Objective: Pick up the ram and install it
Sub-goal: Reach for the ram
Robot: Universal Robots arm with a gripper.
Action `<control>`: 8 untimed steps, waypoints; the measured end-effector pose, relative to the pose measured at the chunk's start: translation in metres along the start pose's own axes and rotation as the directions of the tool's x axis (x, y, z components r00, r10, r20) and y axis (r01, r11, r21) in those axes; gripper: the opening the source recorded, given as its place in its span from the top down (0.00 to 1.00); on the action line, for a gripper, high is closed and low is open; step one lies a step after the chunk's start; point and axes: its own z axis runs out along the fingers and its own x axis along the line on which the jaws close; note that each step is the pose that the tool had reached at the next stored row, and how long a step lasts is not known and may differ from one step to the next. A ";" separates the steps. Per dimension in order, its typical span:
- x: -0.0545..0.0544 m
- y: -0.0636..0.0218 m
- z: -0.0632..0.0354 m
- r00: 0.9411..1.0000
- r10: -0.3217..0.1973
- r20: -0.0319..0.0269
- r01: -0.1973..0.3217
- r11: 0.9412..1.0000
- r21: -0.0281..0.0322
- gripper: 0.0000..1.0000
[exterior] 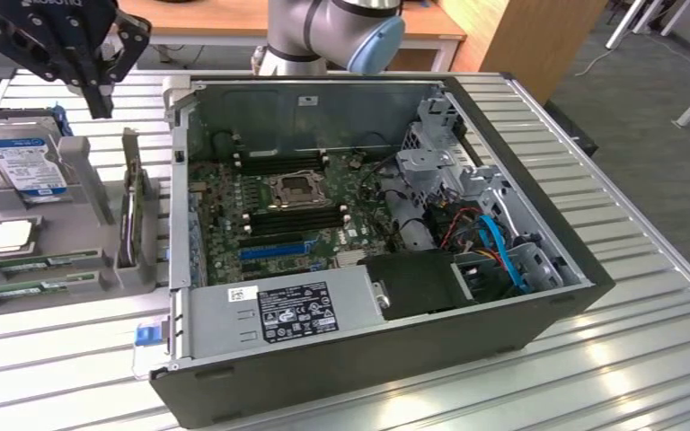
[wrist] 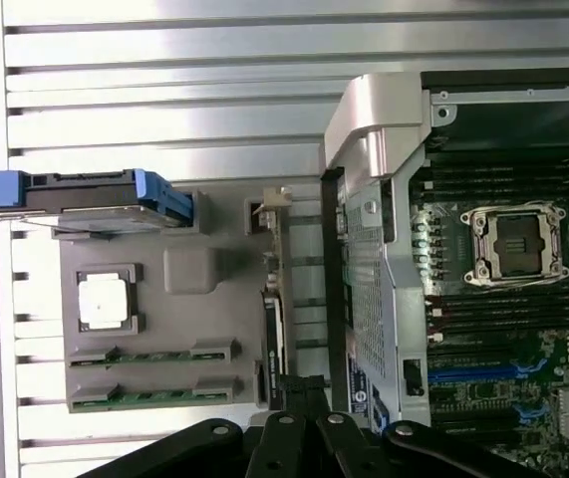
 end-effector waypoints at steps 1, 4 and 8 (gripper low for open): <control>0.003 -0.0002 -0.0001 1.000 0.000 0.000 0.000 1.000 0.000 0.90; 0.010 -0.0008 -0.0002 1.000 0.000 0.000 0.000 1.000 0.000 0.90; 0.021 -0.0015 -0.0004 1.000 0.000 0.000 0.000 1.000 0.000 0.90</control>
